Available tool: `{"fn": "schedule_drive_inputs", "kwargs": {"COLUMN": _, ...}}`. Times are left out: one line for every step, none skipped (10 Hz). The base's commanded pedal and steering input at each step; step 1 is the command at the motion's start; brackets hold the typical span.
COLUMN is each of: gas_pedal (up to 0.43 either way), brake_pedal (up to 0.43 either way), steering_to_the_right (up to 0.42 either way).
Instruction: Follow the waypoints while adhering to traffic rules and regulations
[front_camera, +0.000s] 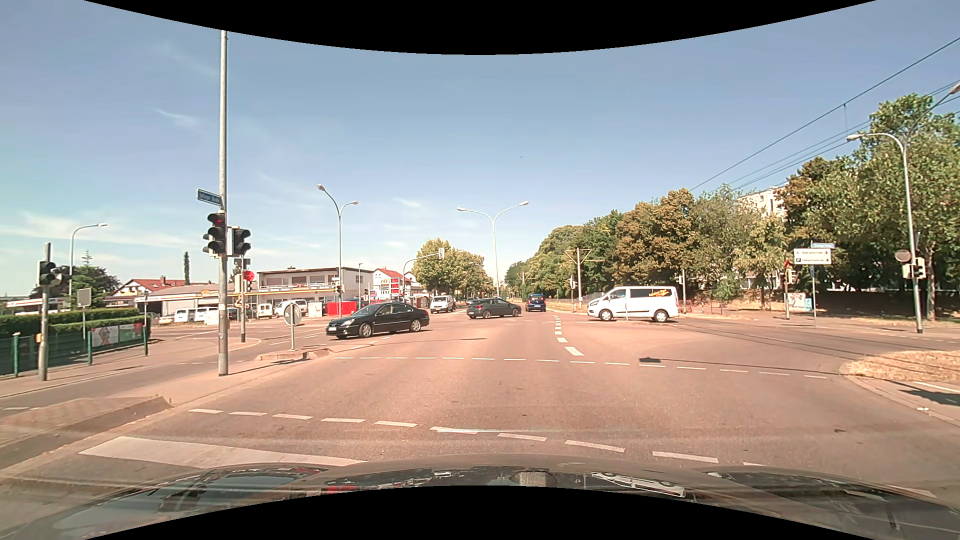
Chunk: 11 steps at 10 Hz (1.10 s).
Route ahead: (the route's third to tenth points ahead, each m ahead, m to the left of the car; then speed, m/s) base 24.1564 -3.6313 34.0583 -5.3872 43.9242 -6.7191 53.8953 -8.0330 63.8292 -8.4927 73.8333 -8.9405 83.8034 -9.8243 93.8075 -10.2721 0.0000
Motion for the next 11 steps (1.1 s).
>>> {"fn": "schedule_drive_inputs", "kwargs": {"gas_pedal": 0.000, "brake_pedal": 0.238, "steering_to_the_right": 0.008}}
{"fn": "schedule_drive_inputs", "kwargs": {"gas_pedal": 0.000, "brake_pedal": 0.244, "steering_to_the_right": 0.008}}
{"fn": "schedule_drive_inputs", "kwargs": {"gas_pedal": 0.000, "brake_pedal": 0.244, "steering_to_the_right": 0.008}}
{"fn": "schedule_drive_inputs", "kwargs": {"gas_pedal": 0.000, "brake_pedal": 0.238, "steering_to_the_right": 0.008}}
{"fn": "schedule_drive_inputs", "kwargs": {"gas_pedal": 0.000, "brake_pedal": 0.238, "steering_to_the_right": 0.008}}
{"fn": "schedule_drive_inputs", "kwargs": {"gas_pedal": 0.000, "brake_pedal": 0.244, "steering_to_the_right": 0.008}}
{"fn": "schedule_drive_inputs", "kwargs": {"gas_pedal": 0.000, "brake_pedal": 0.238, "steering_to_the_right": 0.008}}
{"fn": "schedule_drive_inputs", "kwargs": {"gas_pedal": 0.000, "brake_pedal": 0.238, "steering_to_the_right": 0.008}}
{"fn": "schedule_drive_inputs", "kwargs": {"gas_pedal": 0.000, "brake_pedal": 0.238, "steering_to_the_right": 0.008}}
{"fn": "schedule_drive_inputs", "kwargs": {"gas_pedal": 0.000, "brake_pedal": 0.238, "steering_to_the_right": 0.008}}
{"fn": "schedule_drive_inputs", "kwargs": {"gas_pedal": 0.000, "brake_pedal": 0.238, "steering_to_the_right": 0.008}}
